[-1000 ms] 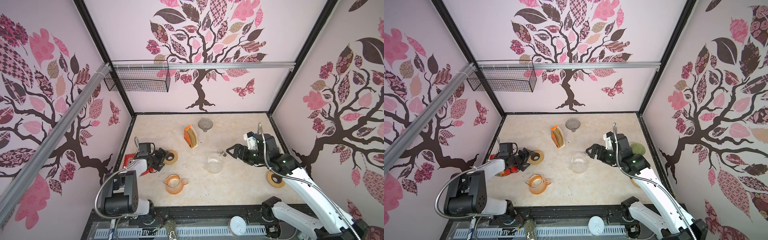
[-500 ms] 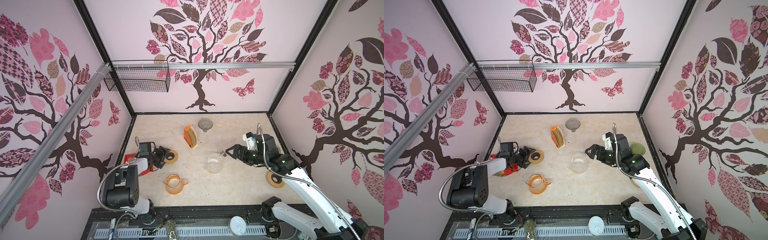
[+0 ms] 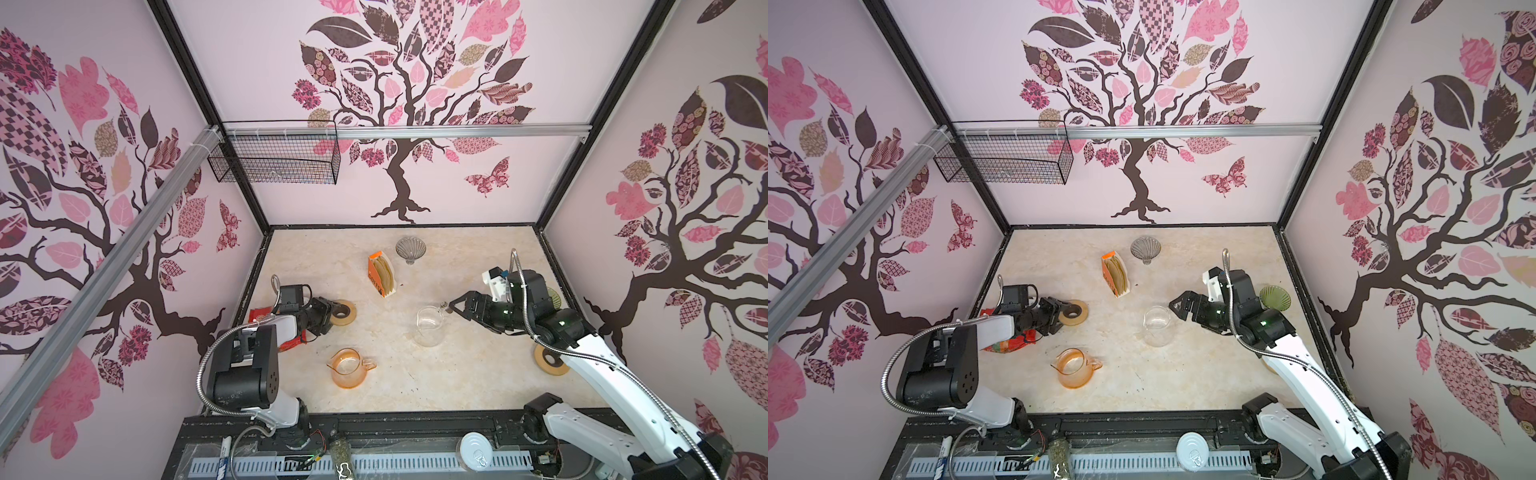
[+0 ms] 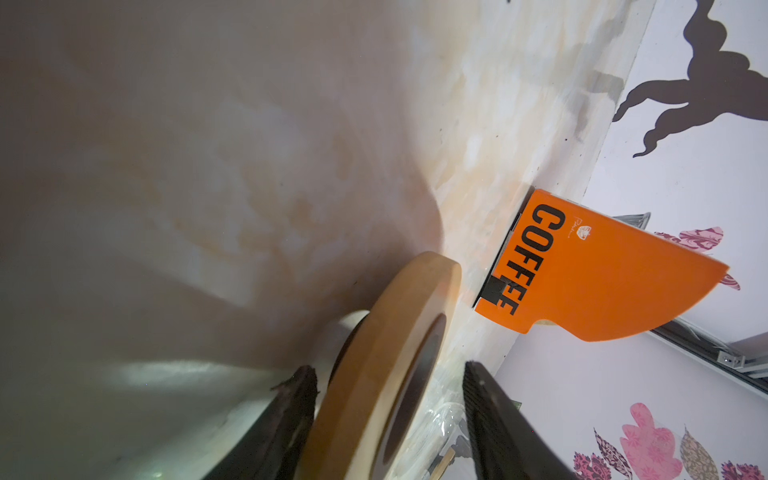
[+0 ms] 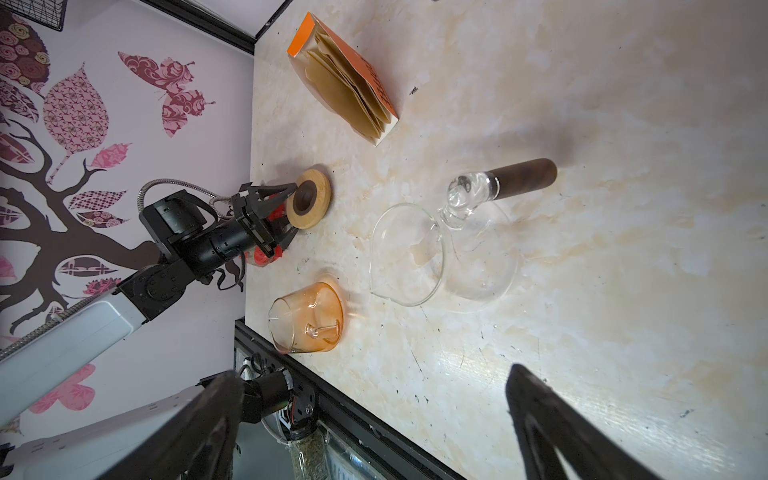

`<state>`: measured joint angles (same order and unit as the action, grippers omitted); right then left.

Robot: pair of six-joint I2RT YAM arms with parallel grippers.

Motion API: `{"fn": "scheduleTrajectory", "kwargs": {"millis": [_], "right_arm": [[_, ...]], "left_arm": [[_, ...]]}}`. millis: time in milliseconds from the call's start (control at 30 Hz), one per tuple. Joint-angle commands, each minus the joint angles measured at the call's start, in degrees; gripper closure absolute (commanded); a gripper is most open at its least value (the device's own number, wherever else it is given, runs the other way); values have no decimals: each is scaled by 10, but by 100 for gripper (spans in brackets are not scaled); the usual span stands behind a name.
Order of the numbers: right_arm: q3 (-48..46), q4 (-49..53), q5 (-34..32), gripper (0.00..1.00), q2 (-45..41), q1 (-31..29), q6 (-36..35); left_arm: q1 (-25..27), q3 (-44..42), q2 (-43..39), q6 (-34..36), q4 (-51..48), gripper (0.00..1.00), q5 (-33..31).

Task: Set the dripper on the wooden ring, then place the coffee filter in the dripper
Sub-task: 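Close the left gripper on the edge of the large bamboo ring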

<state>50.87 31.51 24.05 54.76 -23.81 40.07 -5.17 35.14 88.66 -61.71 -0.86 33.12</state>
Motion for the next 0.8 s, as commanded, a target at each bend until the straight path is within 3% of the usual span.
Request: {"fn": "scheduleTrajectory", "kwargs": {"millis": [0, 767], "right_arm": [[2, -11, 10, 0, 5, 1, 1], [-7, -17, 25, 0, 8, 1, -2]], "left_arm": [[-1, 11, 1, -10, -4, 45, -2], [-26, 7, -37, -17, -12, 55, 11]]}}
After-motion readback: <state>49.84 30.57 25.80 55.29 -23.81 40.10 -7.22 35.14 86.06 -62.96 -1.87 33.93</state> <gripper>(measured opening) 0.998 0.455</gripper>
